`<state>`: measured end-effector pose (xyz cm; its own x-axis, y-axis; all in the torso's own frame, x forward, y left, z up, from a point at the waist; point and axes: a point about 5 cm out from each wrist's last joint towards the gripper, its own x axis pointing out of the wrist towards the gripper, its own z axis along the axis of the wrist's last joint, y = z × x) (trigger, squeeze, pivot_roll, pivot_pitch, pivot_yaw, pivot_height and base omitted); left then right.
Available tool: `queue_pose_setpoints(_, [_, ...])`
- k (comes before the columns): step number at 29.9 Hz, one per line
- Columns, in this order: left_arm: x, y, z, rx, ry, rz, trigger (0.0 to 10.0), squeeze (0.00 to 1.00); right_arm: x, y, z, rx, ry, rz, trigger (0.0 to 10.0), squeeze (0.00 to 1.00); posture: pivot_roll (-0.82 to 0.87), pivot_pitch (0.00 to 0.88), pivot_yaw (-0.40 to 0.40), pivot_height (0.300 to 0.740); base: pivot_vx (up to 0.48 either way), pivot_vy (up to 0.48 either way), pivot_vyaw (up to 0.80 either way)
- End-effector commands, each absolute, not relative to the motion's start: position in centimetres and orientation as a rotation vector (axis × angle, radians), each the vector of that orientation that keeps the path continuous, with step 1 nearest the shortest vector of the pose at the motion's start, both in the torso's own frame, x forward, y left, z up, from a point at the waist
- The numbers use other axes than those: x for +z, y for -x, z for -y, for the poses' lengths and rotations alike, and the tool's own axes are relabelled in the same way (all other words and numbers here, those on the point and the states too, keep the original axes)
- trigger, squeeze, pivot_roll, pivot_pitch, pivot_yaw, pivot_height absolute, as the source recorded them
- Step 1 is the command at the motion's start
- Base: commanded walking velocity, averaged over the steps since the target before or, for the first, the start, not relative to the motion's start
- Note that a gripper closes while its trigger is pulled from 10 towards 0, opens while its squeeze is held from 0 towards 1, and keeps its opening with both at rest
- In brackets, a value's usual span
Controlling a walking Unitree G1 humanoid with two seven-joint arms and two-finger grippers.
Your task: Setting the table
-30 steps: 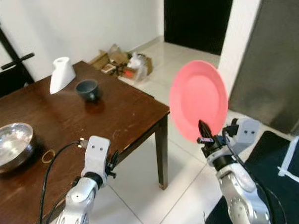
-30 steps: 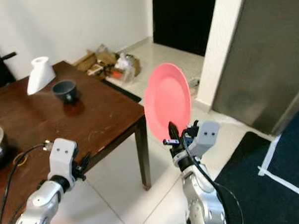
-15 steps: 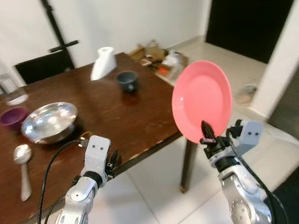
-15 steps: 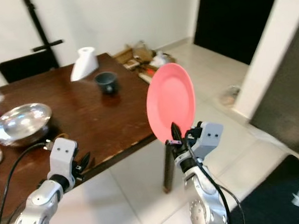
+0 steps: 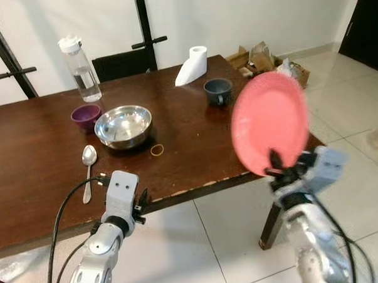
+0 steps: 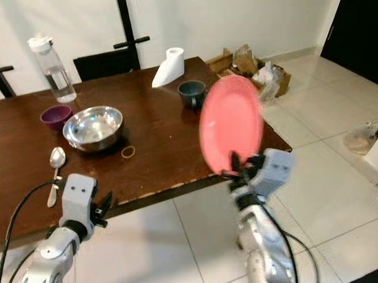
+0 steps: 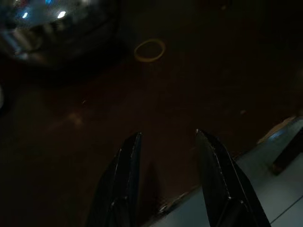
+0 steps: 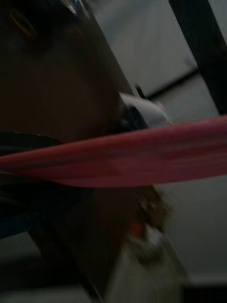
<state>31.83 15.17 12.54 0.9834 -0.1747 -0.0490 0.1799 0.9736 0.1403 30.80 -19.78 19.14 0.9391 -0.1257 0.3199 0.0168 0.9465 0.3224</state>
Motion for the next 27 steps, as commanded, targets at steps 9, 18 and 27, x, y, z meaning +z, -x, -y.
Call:
queue_pose_setpoints(9, [12.6,-32.0,-15.4,-0.175,-0.179,-0.028,10.0,0.0,19.4,-30.8,17.7,0.043,-0.386,0.352,10.0,0.0,0.06,0.103,0.13,0.74,0.47,0.0,0.0])
queue_pose_setpoints(18, [12.7,-32.1,-15.3,-0.179,-0.179,-0.021,10.0,0.0,19.6,-30.6,16.5,0.153,-0.431,0.347,10.0,0.0,0.06,0.104,0.131,0.74,0.472,0.0,0.0])
queue_pose_setpoints(27, [12.7,-32.0,-15.2,-0.183,-0.177,-0.015,10.0,0.0,19.5,-30.5,16.4,0.179,-0.433,0.338,10.0,0.0,0.05,0.097,0.128,0.74,0.472,0.0,0.0])
